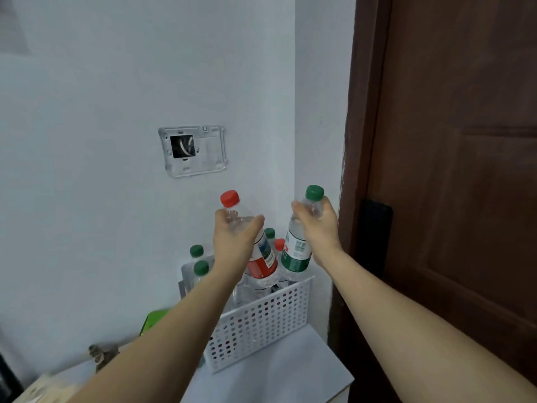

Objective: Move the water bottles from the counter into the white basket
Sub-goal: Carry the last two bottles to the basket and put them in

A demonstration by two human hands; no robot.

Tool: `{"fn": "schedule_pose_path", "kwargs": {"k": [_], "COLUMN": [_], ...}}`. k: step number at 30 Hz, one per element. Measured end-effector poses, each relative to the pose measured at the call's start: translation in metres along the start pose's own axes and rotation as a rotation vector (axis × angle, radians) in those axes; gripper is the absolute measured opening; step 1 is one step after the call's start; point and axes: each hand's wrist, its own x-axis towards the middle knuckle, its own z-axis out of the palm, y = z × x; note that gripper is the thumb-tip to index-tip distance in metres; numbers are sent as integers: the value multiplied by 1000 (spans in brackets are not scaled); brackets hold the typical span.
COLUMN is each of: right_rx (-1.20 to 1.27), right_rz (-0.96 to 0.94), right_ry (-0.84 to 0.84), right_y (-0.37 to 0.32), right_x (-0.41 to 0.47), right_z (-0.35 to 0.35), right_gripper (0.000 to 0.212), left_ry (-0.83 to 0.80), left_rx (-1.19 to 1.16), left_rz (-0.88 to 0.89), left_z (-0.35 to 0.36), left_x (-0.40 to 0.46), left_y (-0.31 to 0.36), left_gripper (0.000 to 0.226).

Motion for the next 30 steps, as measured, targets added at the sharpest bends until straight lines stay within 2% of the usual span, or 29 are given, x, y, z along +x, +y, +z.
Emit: {"fn": "schedule_pose_path", "kwargs": {"k": [6, 10, 12, 15, 17, 20, 22, 24, 26, 30], "right_rx": [-91, -136, -159, -222, -300, -382, -400, -413, -431, -431], "right_rz": [34, 67, 75, 81, 85, 103, 117, 123, 123, 84], "right_ry": [-67, -97, -116, -181, -248, -304, -307, -326, -350, -365], "right_y": [47, 72, 81, 94, 104, 119, 125, 126, 126, 124], "right_x": [9, 9, 10, 9, 5, -2, -4, -5, -6, -6], "right_z": [9, 2, -3, -9, -13, -20, -23, -24, -25, -29], "right_gripper": [22, 21, 21, 19, 20, 32, 38, 42, 35, 16], "left_ry": [-94, -305, -404, -471, -500, -586, -617, -580, -554, -561], "left_rx": [130, 258, 446, 918, 1074, 1165, 1148, 1038, 1009, 1103], "left_rz": [5, -9, 49, 154, 177, 135, 82, 71, 130, 216], "left_z": [1, -1, -3, -3, -2, -1, -2, -4, -5, -5], "left_x": [11, 13, 13, 13, 11, 14, 17, 18, 16, 16], "left_y": [-34, -53, -62, -71, -72, -71, -69, -69, -69, -73], "left_gripper": [48, 44, 53, 79, 77, 52, 48, 48, 48, 36]}}
